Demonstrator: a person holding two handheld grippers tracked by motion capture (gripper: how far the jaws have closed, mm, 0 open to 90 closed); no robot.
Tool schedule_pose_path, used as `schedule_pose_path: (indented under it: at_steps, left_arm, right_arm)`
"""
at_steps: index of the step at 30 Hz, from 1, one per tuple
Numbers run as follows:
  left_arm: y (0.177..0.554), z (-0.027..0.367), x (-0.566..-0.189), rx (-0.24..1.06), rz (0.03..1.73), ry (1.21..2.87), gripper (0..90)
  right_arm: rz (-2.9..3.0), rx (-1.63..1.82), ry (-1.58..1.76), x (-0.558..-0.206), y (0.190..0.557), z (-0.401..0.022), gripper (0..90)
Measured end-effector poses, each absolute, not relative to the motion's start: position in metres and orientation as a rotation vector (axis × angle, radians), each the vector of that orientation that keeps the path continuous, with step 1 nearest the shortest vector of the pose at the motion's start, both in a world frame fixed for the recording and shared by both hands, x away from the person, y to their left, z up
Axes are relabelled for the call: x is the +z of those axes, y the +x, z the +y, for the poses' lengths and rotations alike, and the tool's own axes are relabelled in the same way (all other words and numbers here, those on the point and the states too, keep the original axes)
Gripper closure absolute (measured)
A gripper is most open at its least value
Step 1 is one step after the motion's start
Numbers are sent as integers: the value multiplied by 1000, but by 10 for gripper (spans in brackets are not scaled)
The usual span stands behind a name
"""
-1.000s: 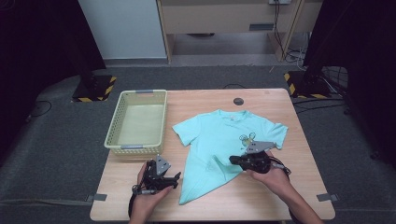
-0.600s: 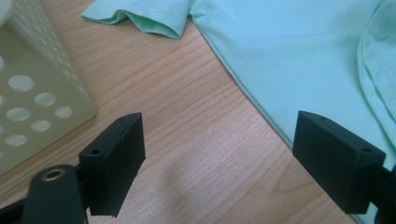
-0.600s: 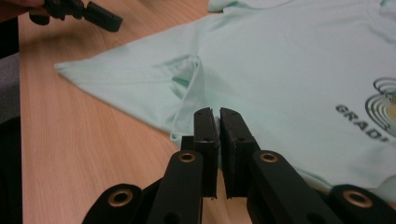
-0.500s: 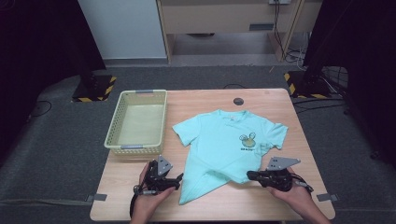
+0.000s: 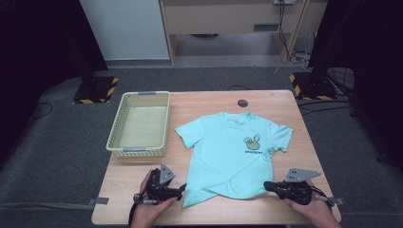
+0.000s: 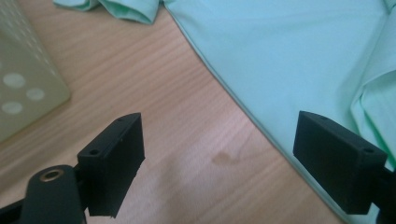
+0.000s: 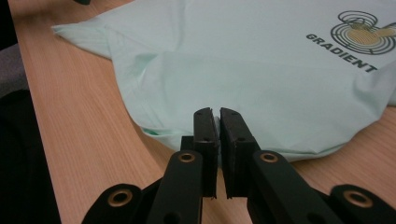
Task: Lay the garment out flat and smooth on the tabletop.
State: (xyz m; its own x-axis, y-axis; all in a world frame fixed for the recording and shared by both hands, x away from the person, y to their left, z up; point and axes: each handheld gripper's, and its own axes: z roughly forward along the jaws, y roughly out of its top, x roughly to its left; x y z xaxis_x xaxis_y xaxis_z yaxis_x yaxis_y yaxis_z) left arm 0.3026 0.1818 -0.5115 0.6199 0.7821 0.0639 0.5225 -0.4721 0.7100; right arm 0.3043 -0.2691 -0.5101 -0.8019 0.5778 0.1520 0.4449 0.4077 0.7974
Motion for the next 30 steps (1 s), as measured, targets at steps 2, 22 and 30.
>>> schedule_pose_path:
  at_steps: [2, 22, 30]
  left_arm:
    - [298, 182, -514, 494, 1013, 2171, 154]
    - [281, 162, -522, 464, 909, 2284, 157]
    - [276, 155, -523, 456, 881, 2300, 158]
  right_arm:
    - [2501, 1352, 929, -510, 301, -273, 856]
    - [2448, 1327, 1040, -513, 265, -312, 857]
    - [2423, 1333, 1050, -509, 259, -320, 858]
